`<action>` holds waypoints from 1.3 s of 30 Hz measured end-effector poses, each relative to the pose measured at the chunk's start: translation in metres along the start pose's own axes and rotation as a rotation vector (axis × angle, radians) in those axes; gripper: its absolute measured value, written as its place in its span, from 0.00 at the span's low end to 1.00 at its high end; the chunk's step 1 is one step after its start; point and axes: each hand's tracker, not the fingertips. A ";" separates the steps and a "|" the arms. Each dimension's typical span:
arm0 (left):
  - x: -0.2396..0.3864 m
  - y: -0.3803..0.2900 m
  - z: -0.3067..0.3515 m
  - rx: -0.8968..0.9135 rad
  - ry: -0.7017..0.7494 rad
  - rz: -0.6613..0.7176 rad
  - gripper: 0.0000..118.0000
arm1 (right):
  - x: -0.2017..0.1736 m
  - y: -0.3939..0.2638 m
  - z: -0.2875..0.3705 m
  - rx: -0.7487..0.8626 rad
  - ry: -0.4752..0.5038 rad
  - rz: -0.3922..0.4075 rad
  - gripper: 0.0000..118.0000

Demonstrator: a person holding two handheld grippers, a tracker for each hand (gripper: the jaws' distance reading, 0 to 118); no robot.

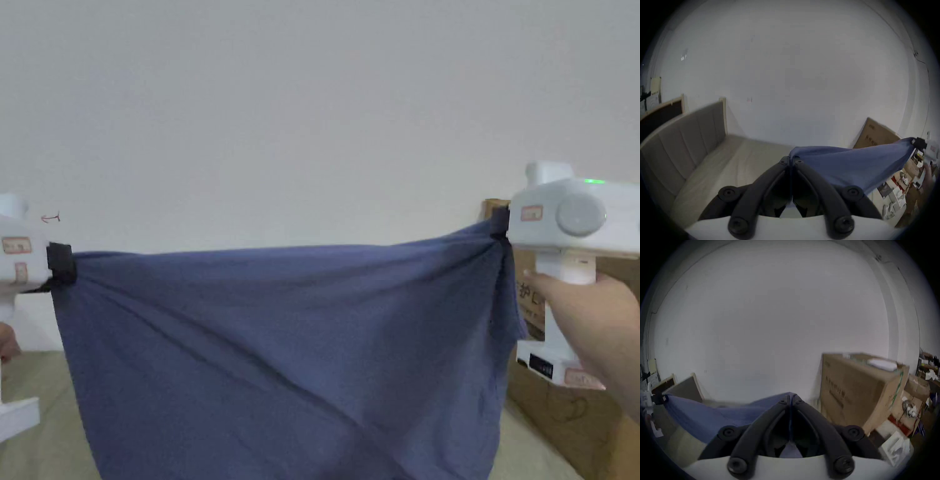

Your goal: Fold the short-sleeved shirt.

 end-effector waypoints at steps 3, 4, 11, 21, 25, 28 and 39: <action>-0.016 -0.083 -0.005 -0.158 -0.002 0.011 0.01 | 0.015 -0.102 -0.001 -0.208 0.003 -0.024 0.00; -0.022 -0.111 -0.003 -0.216 -0.001 0.024 0.01 | 0.021 -0.135 0.004 -0.269 0.012 -0.044 0.00; -0.084 -0.316 0.063 -0.578 0.018 0.060 0.01 | 0.078 -0.357 0.104 -0.668 0.024 -0.076 0.00; -0.103 -0.408 0.217 -0.678 -0.028 0.040 0.01 | 0.118 -0.440 0.287 -0.836 0.129 -0.049 0.00; -0.096 -0.416 0.246 -0.689 -0.045 -0.029 0.01 | 0.117 -0.447 0.311 -0.853 0.135 -0.033 0.00; -0.101 -0.420 0.251 -0.715 -0.072 -0.019 0.01 | 0.117 -0.448 0.309 -0.858 0.103 -0.040 0.00; -0.100 -0.384 0.285 -0.527 -0.100 0.083 0.97 | 0.109 -0.402 0.329 -0.712 0.120 -0.115 1.00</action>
